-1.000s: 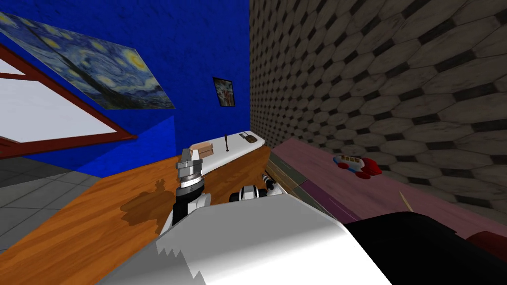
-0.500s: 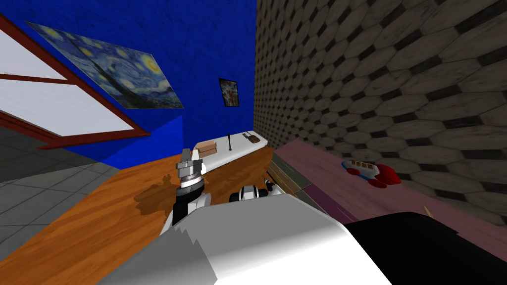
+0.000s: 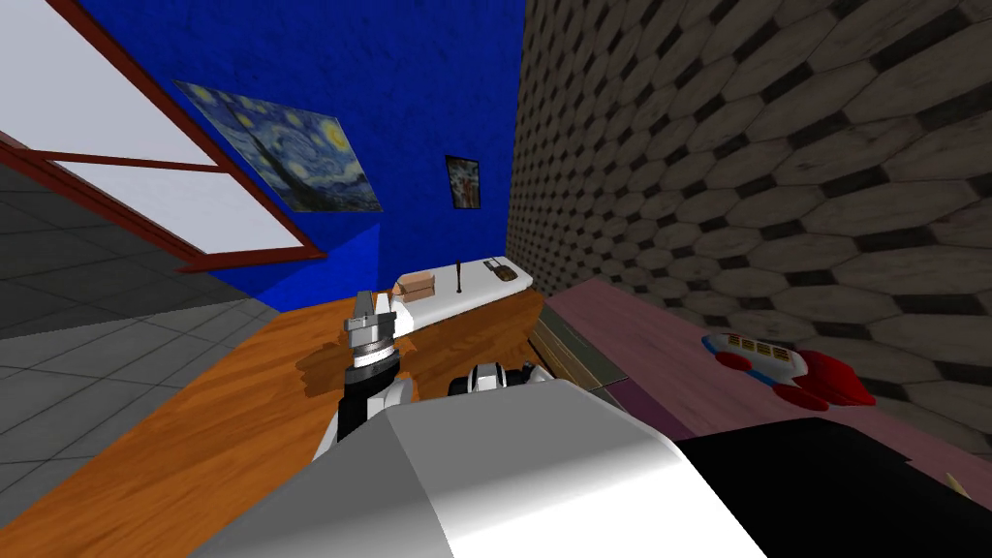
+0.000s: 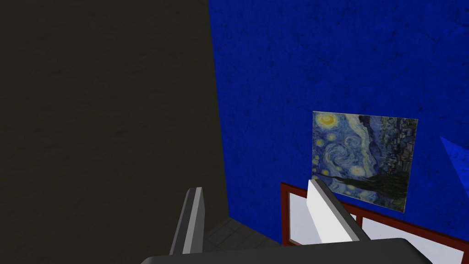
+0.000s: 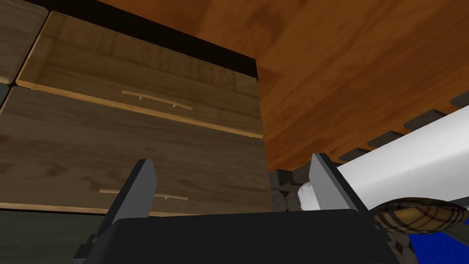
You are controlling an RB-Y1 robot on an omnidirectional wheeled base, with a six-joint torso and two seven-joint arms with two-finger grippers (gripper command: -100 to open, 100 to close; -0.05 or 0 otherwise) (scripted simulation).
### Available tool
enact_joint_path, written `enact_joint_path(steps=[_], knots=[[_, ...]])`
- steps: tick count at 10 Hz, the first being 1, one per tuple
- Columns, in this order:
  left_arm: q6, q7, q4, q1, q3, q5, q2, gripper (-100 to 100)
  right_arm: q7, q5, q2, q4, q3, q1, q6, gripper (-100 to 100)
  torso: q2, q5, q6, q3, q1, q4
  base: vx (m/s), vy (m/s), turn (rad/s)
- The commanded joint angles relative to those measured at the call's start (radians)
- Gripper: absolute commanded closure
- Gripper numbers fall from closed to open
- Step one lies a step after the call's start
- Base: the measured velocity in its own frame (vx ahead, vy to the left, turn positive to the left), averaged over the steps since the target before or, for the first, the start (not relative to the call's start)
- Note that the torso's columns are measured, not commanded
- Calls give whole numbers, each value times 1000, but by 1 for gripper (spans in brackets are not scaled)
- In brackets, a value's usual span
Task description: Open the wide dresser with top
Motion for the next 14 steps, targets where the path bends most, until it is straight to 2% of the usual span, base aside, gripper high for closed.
enact_joint_path(steps=[1, 2, 3, 4, 5, 7, 8, 9, 10, 12, 13, 14], knots=[[0, 0, 0, 0, 0, 0, 0, 0, 12, 21, -15, 51, 27, -12, 72, -100, 0, 0, 0, 0, 0, 0, 13, -6, 261], [0, 0, 0, 0, 0, 0, 0, 0, 12, 21, -15, 64, 27, -12, 96, -100, 0, 0, -1, 0, 1, 0, 16, -11, 124], [0, 0, 0, 0, 0, 0, 0, 0, 16, 48, -23, 103, 52, -25, 123, -100, 0, 0, 0, 0, 0, 0, 24, -12, 189], [0, 0, 0, 0, 0, 0, 0, 0, 16, 48, -23, 124, 52, -25, 153, -100, -1, 0, -1, 0, 0, 0, 26, -14, 122], [0, 0, 0, 0, 0, 0, 0, 0, 19, 75, -31, 181, 76, -37, 179, -100, -1, 0, 0, 0, 0, 0, 27, -11, 242], [0, 0, 0, 0, 0, 0, 0, 0, 19, 75, -31, 184, 76, -37, 210, -100, 0, 0, 0, 0, 0, 0, 17, -11, 38], [0, 0, 0, 0, 0, 0, 0, 0, 21, 100, -39, 242, 99, -48, 244, -100, 1, 0, 0, 0, 1, 0, 20, -8, 191], [0, 0, 0, 0, 0, 0, 0, 0, 21, 100, -39, 242, 99, -48, 262, -100, 0, 0, -1, 0, 0, 0, 22, -13, 104], [0, 0, 0, 0, 0, 0, 0, 0, 24, 125, -48, 288, 122, -59, 292, -100, 0, 0, 0, 0, 0, 0, 23, -15, 200], [0, 0, 0, 0, 0, 0, 0, 0, 24, 125, -48, 299, 122, -59, 311, -100, 0, 0, 0, 0, 0, 0, 21, -11, 31], [0, 0, 0, 0, 0, 0, 0, 0, 26, 149, -58, 347, 143, -69, 357, -100, 0, 0, 0, 0, 1, 0, 22, -4, 173], [0, 0, 0, 0, 0, 0, 0, 0, 26, 149, -58, 354, 143, -69, 358, -100, 0, 0, -1, 0, 1, 0, 22, -10, 107]])
